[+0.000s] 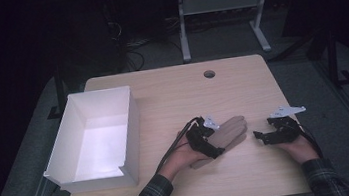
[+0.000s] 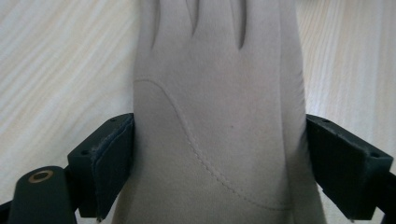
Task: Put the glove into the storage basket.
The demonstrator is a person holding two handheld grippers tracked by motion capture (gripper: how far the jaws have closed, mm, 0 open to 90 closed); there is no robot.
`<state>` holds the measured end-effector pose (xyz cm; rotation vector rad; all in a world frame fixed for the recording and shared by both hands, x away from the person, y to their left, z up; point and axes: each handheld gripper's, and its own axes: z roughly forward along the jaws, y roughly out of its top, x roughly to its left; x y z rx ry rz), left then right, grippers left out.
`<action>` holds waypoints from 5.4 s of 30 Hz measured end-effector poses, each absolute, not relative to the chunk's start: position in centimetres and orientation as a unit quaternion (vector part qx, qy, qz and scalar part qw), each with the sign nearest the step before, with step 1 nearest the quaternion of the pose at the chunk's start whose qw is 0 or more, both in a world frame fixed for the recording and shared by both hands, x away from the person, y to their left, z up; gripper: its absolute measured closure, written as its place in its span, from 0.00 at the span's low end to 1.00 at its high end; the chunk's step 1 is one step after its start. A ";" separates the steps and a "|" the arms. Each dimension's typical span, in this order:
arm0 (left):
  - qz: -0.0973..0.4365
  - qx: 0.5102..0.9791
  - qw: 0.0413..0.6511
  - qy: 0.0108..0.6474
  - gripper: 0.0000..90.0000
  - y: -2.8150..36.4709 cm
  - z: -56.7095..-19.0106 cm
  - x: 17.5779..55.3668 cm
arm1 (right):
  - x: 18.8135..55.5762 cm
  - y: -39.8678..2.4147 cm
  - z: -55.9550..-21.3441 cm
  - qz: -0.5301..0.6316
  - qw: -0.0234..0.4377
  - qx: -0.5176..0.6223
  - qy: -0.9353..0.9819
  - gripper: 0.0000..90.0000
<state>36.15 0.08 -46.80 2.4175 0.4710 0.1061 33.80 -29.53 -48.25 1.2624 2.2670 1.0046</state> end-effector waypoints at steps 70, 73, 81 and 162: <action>0.029 0.884 0.393 0.253 0.77 7.5 -34.9 36.3 | 33.7 -29.4 -48.2 0.354 0.178 0.449 0.801 0.21; 0.034 0.883 0.392 0.257 0.77 8.0 -33.8 36.3 | 33.7 -29.4 -48.2 0.354 0.178 0.449 0.801 0.21; 0.041 0.882 0.391 0.259 0.77 9.3 -31.9 36.4 | 33.7 -29.4 -48.2 0.354 0.178 0.449 0.801 0.21; 0.163 0.782 0.338 0.497 0.77 31.9 -38.1 35.0 | 33.7 -29.4 -48.2 0.354 0.179 0.450 0.800 0.21</action>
